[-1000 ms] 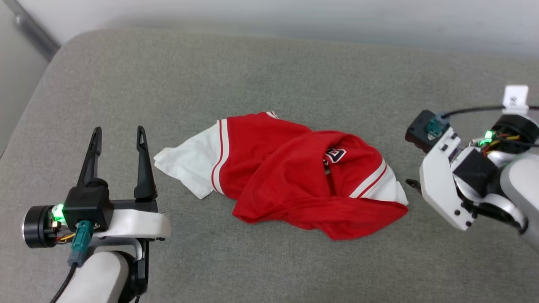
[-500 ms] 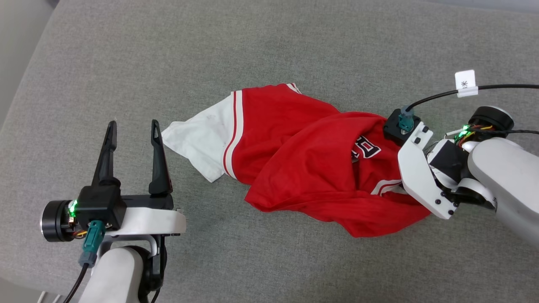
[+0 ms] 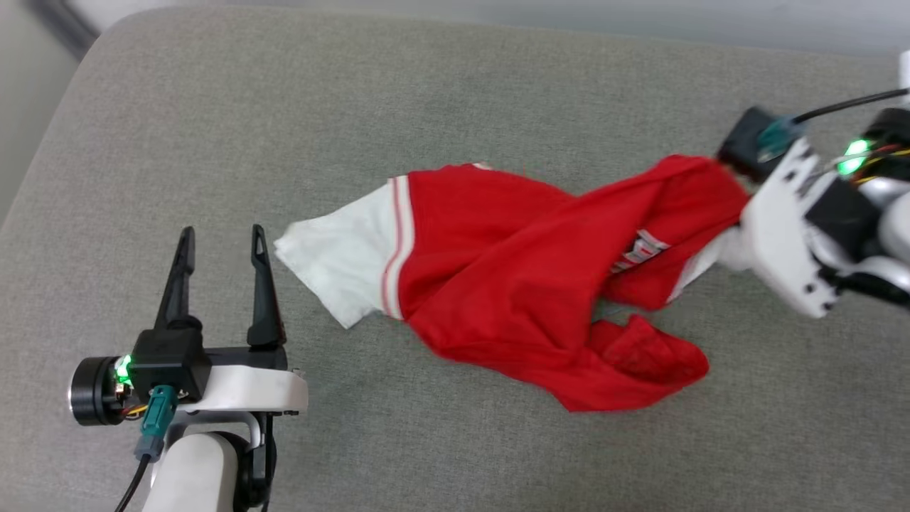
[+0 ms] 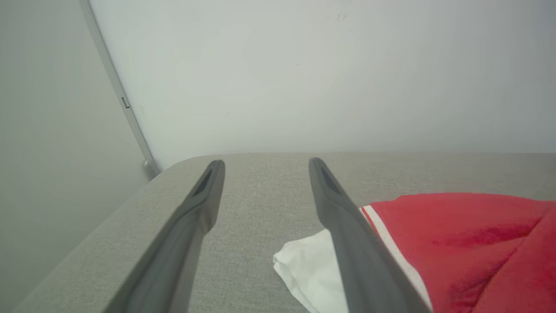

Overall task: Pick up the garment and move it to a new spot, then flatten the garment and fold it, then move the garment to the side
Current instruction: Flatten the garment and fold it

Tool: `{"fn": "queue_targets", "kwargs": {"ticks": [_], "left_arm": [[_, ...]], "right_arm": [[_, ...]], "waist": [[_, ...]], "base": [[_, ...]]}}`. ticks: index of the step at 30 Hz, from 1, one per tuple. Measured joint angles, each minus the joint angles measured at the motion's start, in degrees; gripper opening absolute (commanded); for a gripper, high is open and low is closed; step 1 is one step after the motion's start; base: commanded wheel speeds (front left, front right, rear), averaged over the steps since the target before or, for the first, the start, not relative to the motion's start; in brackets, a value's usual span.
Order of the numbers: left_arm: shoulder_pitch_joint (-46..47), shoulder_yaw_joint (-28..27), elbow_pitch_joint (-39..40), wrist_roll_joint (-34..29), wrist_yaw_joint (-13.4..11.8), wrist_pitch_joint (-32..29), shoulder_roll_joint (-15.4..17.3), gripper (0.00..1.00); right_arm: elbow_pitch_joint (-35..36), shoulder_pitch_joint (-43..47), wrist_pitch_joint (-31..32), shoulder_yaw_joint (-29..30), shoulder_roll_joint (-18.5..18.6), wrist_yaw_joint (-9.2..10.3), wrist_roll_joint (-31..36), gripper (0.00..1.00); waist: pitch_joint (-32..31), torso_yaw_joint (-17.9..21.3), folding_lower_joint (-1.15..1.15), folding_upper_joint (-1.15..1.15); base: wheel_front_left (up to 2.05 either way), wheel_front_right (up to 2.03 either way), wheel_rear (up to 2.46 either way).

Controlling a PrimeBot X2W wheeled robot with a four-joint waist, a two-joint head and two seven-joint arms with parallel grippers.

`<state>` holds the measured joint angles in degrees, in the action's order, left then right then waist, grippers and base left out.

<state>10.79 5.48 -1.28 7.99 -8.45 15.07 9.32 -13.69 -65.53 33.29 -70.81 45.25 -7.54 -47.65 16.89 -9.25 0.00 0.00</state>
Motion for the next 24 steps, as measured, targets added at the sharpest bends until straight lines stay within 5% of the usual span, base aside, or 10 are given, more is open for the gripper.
{"fn": "queue_targets", "kwargs": {"ticks": [8,13,19,20,21,22,24], "left_arm": [[0.1,-1.2,0.2,-1.6,2.5,0.0,-2.0,1.00],[1.3,-1.7,-0.2,-2.3,4.0,0.0,-3.0,1.00],[1.6,-2.4,-1.4,-3.1,4.9,0.0,-3.9,1.00],[1.5,-2.7,-1.7,-3.3,4.9,0.0,-3.9,1.00],[1.5,-2.9,-1.9,-3.3,5.0,0.0,-4.0,1.00],[1.3,-3.1,-2.2,-3.5,5.2,0.0,-4.0,1.00],[1.0,-3.3,-2.6,-3.8,5.4,0.0,-4.1,1.00]], "right_arm": [[-2.8,-1.2,4.8,3.7,8.5,0.00,-3.7,0.00],[-11.0,4.4,7.6,4.1,8.2,0.01,-4.8,0.00],[-17.3,9.4,3.0,6.8,5.1,0.04,-6.5,0.00],[-17.7,9.8,1.6,7.4,4.8,0.04,-6.9,0.08],[-18.0,10.1,0.0,8.0,4.6,0.04,-6.9,0.76],[-18.1,10.5,-1.9,8.5,4.5,0.04,-6.3,1.00],[-17.0,10.7,-5.4,9.6,4.4,0.02,-5.4,1.00]], "waist": [[2.0,0.2,0.00,0.00],[4.1,-0.4,0.00,0.00],[4.3,-0.6,0.00,0.00],[4.0,-0.5,0.00,0.00],[3.6,-0.3,0.00,0.00],[3.1,-0.2,0.00,0.00],[1.9,0.1,0.00,0.00]], "base": [[0.00,0.00,0.00],[0.00,0.00,0.00],[0.00,0.00,0.00],[0.00,0.00,0.00],[0.00,0.00,0.00],[0.00,0.00,0.00],[0.00,0.00,0.00]]}}
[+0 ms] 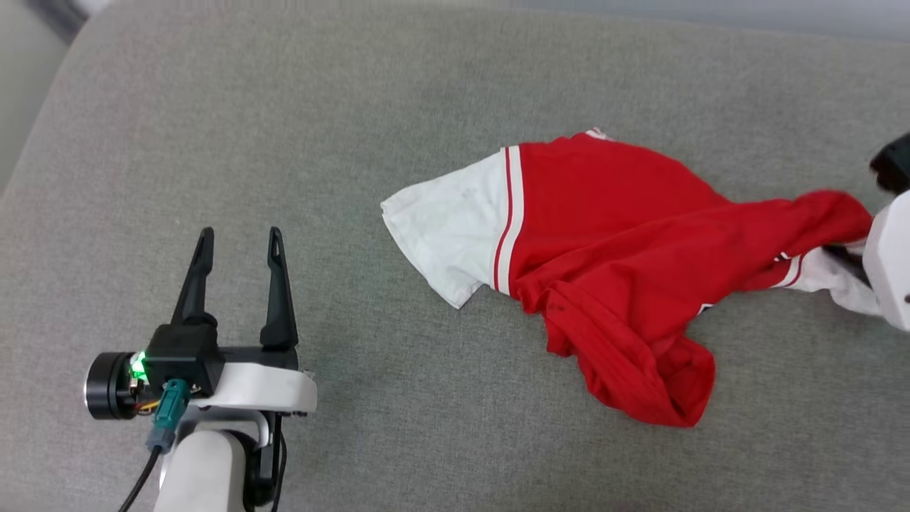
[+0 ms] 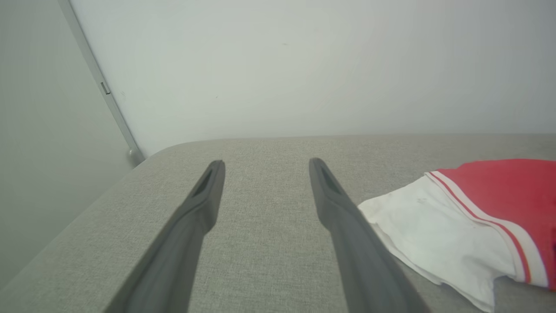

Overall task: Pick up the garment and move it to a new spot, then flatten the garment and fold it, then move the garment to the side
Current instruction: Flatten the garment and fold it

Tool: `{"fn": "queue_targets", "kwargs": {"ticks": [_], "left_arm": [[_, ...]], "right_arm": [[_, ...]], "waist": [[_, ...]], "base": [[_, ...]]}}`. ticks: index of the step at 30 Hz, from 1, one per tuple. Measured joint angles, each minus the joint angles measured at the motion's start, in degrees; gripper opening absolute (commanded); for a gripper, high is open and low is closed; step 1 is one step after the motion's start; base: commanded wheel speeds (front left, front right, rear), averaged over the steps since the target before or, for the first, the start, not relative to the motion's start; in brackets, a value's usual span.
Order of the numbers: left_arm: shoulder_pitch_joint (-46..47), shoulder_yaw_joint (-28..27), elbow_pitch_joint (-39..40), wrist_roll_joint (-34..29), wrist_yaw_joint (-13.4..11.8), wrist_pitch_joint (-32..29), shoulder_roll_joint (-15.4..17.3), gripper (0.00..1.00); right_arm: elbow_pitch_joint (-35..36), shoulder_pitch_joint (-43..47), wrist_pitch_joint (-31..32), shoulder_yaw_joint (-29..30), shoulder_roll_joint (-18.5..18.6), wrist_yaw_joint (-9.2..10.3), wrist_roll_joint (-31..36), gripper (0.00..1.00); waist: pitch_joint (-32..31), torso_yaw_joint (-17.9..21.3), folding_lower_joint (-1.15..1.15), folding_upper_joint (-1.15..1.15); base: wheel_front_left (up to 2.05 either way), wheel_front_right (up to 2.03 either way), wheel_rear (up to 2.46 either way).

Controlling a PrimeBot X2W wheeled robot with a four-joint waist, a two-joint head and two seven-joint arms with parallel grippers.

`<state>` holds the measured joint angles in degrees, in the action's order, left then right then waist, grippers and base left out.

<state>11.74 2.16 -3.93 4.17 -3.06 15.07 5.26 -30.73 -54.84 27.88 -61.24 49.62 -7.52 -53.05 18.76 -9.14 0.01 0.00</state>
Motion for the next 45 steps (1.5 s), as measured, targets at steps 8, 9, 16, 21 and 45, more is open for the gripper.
{"fn": "queue_targets", "kwargs": {"ticks": [8,9,16,21,45], "left_arm": [[-3.4,-1.3,-1.1,-0.9,0.1,0.0,0.0,1.00],[-3.9,-1.5,-1.2,-0.9,0.3,0.0,0.0,1.00],[-5.6,-2.3,-0.8,-1.4,0.5,0.0,0.3,1.00],[-5.6,-2.2,0.1,-1.4,1.0,0.0,0.1,1.00],[5.5,-0.1,3.7,0.6,1.9,0.0,-2.1,1.00]], "right_arm": [[6.8,4.8,-16.1,10.0,3.1,0.00,4.9,1.00],[7.8,5.8,-17.5,11.6,3.4,-0.01,5.5,1.00],[14.0,12.4,-21.2,26.1,3.9,0.00,9.4,1.00],[20.2,12.8,-8.5,28.3,4.9,-0.02,9.2,1.00],[12.5,-5.9,29.6,17.2,-0.2,0.02,9.9,1.00]], "waist": [[-5.7,1.7,-0.01,0.00],[-6.4,2.0,-0.01,0.00],[-9.6,3.9,-0.01,0.00],[-8.5,3.9,-0.01,0.00],[11.8,-2.9,0.00,0.00]], "base": [[0.00,0.00,0.00],[0.00,0.00,0.00],[0.00,0.00,0.00],[0.00,0.00,0.00],[0.00,0.00,0.00]]}}
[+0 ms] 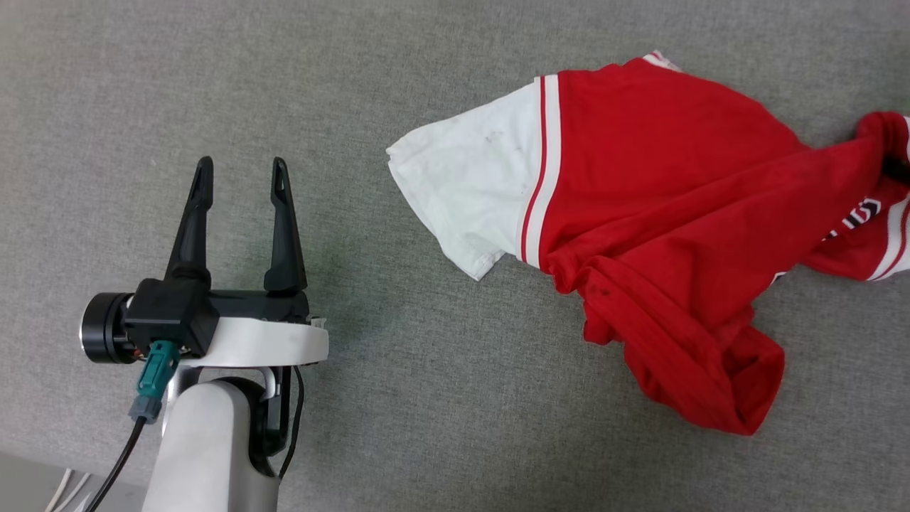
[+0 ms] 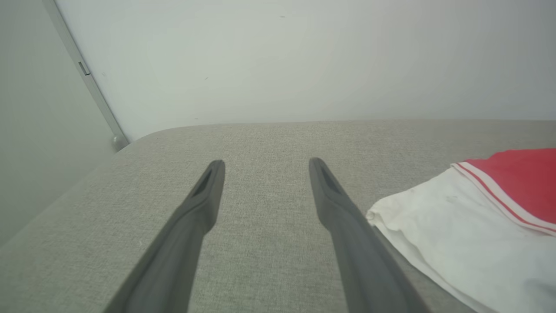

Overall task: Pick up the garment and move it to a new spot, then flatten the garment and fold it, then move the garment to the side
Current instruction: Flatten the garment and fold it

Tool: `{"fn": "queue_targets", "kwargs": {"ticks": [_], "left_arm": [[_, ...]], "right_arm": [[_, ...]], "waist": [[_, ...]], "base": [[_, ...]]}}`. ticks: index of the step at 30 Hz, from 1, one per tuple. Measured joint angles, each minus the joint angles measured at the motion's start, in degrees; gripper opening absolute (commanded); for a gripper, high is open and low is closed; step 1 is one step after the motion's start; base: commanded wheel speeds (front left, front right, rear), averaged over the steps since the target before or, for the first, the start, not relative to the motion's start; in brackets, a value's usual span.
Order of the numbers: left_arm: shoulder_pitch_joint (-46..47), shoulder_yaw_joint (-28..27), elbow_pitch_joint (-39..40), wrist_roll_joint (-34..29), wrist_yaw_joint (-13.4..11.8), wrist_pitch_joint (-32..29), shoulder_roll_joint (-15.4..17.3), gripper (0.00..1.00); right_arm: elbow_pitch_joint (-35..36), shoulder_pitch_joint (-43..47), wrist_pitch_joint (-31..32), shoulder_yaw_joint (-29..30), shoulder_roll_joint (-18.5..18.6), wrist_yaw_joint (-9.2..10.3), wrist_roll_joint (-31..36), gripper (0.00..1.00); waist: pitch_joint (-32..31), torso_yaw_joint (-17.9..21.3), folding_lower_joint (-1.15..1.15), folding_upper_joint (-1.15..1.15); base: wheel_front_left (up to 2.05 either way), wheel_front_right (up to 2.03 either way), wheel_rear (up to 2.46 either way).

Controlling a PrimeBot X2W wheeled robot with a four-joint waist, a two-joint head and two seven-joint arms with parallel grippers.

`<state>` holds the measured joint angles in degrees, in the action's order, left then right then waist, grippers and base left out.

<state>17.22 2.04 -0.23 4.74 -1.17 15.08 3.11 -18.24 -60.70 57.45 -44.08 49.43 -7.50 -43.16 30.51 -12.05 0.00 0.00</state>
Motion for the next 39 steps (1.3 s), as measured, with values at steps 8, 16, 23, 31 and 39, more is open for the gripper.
{"fn": "queue_targets", "kwargs": {"ticks": [8,16,23,31,39], "left_arm": [[0.5,-0.6,-0.8,0.1,-0.4,0.0,-0.1,1.00],[-2.7,-1.8,-1.4,-0.5,-0.6,0.0,-0.2,1.00],[-7.9,-2.9,-1.3,-1.2,-1.0,0.0,-0.2,1.00],[-12.3,-3.2,-1.0,-1.6,-1.9,0.0,-0.2,1.00],[-13.5,-3.0,-1.1,-1.6,-1.9,0.0,-0.2,1.00]], "right_arm": [[-2.4,-0.4,-6.2,-1.1,-1.2,-0.02,-0.8,0.00],[1.7,-1.3,-20.3,-4.0,1.0,-0.03,1.1,0.00],[12.3,8.1,-28.5,-8.5,6.4,-0.02,0.8,0.00],[15.9,26.4,-33.5,-10.4,7.8,-0.02,-1.1,0.00],[8.8,40.1,-40.0,-9.5,4.2,-0.02,-2.1,0.00]], "waist": [[0.2,-0.1,0.00,0.00],[-6.2,1.5,0.00,0.00],[-12.7,3.9,0.00,0.00],[-17.6,8.1,-0.01,0.00],[-19.8,9.9,-0.01,0.00]], "base": [[0.00,0.00,0.00],[0.00,0.00,0.00],[0.00,0.00,0.00],[0.00,0.00,0.00],[0.00,0.00,0.00]]}}
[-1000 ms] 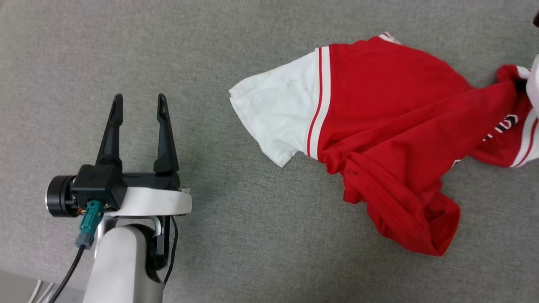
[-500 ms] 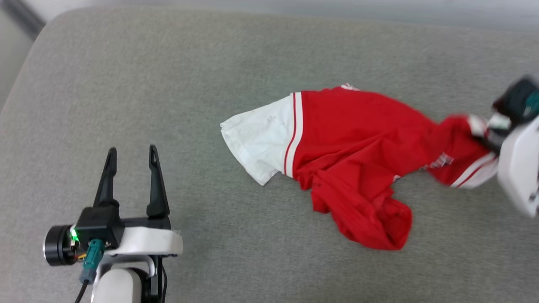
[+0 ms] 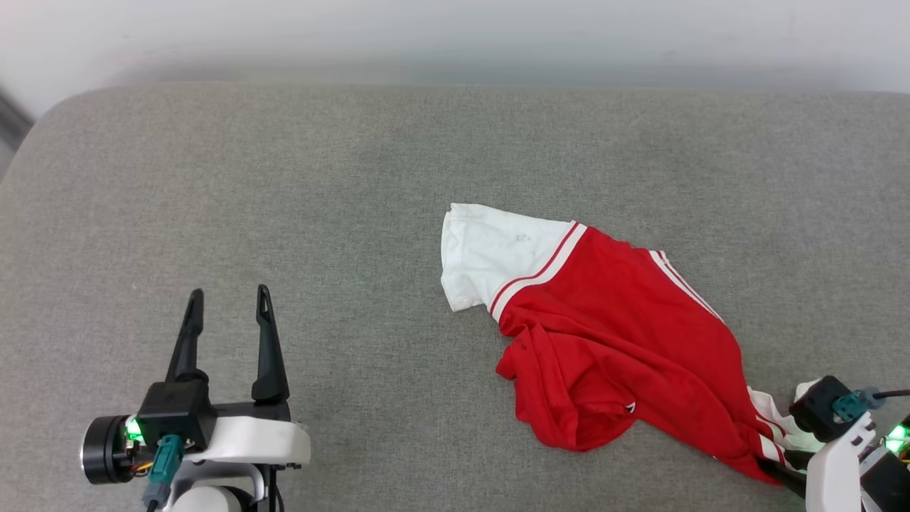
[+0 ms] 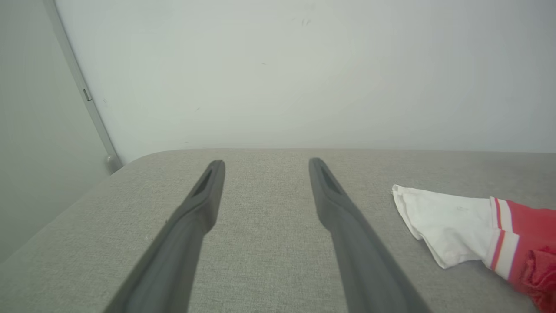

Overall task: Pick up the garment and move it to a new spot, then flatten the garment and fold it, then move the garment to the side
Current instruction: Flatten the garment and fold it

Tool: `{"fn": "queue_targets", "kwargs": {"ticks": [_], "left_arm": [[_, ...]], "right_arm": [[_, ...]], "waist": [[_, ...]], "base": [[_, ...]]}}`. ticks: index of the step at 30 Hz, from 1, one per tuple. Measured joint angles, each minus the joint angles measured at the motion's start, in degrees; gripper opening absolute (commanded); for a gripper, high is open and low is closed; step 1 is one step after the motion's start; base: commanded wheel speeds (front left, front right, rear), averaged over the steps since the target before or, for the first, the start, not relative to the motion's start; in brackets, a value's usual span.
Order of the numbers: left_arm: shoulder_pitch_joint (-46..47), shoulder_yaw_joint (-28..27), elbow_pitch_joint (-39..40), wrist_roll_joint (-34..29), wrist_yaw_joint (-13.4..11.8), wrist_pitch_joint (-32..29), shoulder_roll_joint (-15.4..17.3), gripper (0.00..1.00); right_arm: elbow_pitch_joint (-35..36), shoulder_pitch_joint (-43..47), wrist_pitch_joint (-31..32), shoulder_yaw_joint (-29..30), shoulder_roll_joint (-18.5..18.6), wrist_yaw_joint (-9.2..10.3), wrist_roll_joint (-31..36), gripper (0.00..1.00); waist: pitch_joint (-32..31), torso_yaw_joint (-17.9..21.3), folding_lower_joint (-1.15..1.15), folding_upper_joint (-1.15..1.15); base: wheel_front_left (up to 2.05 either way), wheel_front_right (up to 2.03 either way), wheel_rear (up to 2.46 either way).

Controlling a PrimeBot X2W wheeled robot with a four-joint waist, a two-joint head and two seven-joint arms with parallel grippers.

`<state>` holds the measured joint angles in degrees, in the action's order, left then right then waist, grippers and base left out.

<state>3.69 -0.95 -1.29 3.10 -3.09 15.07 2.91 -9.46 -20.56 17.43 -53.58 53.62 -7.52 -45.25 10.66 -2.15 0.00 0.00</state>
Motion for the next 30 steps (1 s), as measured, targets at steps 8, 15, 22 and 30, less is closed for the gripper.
{"fn": "queue_targets", "kwargs": {"ticks": [8,15,22,30], "left_arm": [[-2.0,-0.1,-1.1,-0.4,0.0,0.0,0.0,1.00],[-2.0,-0.5,-2.6,-1.3,0.8,0.0,2.3,1.00],[8.3,1.5,-7.1,-1.8,5.2,-3.1,6.2,1.00],[26.0,5.3,-11.7,1.7,9.7,-13.9,11.1,1.00]], "right_arm": [[-1.9,4.4,-10.9,10.2,-2.0,0.01,3.1,1.00],[8.7,13.8,-17.5,34.1,-6.8,0.01,9.9,1.00],[17.6,21.3,-23.2,53.1,-27.2,0.01,24.8,1.00],[22.4,26.1,-27.7,56.5,-40.6,0.01,35.0,1.00]], "waist": [[-2.8,0.5,0.00,0.00],[-6.4,1.8,-0.01,0.00],[-5.6,2.4,0.00,0.00],[-2.1,3.4,0.00,0.00]], "base": [[0.00,0.00,0.00],[0.00,0.00,0.00],[0.00,0.00,0.00],[0.00,0.00,0.00]]}}
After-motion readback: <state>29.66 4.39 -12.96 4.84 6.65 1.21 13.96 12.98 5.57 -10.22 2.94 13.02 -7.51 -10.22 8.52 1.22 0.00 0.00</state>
